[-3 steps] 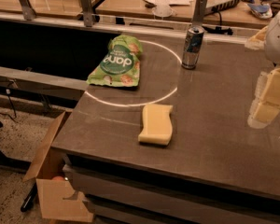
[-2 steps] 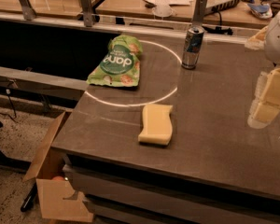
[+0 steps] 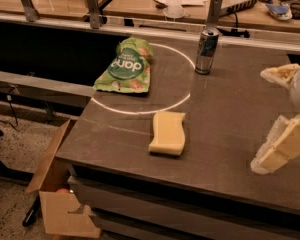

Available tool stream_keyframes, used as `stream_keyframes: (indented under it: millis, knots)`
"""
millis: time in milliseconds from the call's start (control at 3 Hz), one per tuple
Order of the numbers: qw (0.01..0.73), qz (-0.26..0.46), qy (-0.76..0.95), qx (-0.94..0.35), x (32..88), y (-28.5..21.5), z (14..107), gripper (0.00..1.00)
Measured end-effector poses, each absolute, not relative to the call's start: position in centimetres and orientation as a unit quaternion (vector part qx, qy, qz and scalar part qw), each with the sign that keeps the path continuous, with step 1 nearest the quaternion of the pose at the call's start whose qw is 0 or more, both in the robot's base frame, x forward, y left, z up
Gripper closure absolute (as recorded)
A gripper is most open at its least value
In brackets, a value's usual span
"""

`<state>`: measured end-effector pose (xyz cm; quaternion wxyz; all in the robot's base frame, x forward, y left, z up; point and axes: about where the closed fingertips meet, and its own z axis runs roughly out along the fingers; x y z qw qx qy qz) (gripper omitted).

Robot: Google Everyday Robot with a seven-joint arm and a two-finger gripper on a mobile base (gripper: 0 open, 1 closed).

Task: Move sponge near redbull can

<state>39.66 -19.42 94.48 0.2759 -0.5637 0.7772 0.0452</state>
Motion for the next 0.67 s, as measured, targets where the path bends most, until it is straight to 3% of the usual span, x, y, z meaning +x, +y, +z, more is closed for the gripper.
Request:
stream_keyframes:
  millis: [667]
  knots:
    - [0.354,0.093,0.783,-0.503,37.6,-14.9,89.1,0.00]
